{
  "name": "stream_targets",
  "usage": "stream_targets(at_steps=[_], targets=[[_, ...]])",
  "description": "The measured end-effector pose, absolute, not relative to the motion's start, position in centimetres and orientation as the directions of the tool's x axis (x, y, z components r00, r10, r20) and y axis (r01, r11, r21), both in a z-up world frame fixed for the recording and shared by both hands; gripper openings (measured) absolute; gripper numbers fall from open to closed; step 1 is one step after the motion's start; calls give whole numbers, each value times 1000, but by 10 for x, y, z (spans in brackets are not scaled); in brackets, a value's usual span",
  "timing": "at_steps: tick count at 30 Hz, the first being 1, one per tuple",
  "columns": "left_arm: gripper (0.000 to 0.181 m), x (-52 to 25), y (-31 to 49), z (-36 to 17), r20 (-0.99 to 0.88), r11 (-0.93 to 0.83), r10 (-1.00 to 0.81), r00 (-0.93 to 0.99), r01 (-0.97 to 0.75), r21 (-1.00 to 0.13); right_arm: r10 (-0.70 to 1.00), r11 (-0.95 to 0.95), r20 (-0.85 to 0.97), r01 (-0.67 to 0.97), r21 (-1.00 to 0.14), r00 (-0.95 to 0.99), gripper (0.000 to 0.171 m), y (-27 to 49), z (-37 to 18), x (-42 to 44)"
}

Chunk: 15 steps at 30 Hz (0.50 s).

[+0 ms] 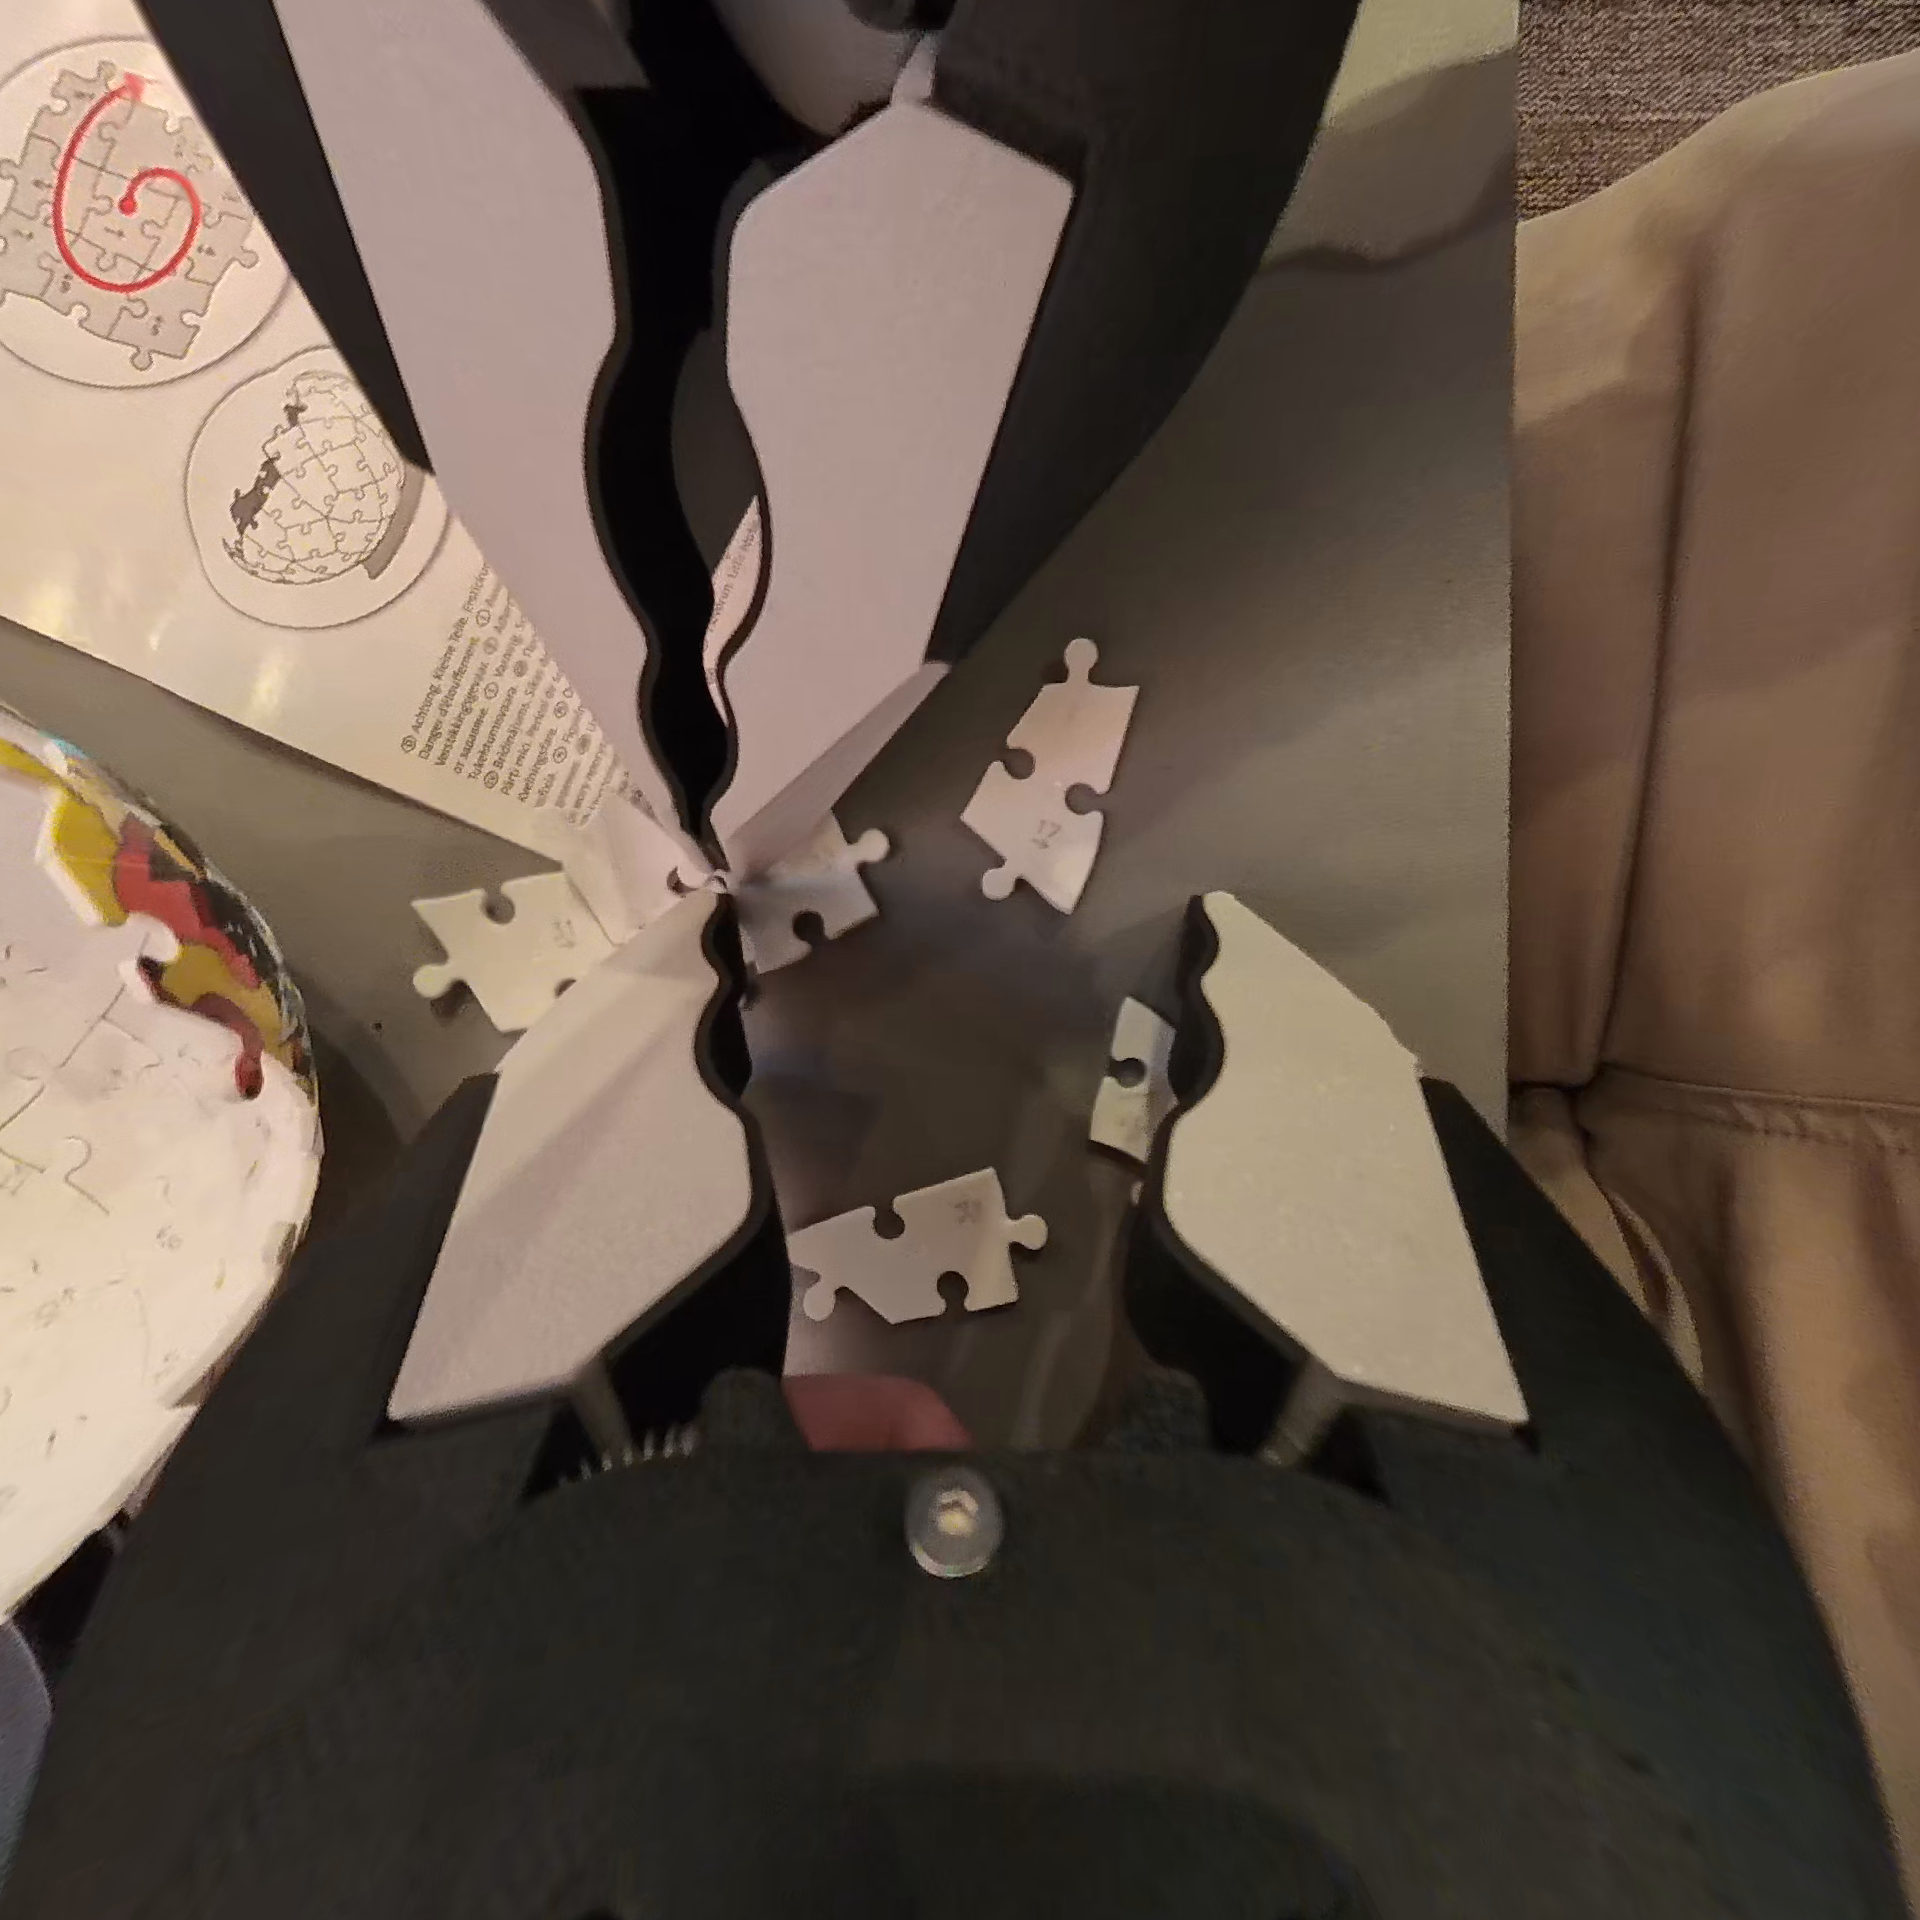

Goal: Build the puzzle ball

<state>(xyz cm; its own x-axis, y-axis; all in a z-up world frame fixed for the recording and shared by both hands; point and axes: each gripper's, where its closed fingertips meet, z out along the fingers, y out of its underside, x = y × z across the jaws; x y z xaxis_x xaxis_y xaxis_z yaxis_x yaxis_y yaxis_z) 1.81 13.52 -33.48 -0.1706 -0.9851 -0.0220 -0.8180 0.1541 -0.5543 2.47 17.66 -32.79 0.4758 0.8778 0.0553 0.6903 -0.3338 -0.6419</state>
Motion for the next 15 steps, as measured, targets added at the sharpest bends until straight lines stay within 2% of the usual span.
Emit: stream_targets(at_steps=[15], targets=[[68, 17, 140, -333, -4, 124, -989, -150, -802, -584, 964, -105, 135, 797, -595, 228, 0, 180, -328, 21]])
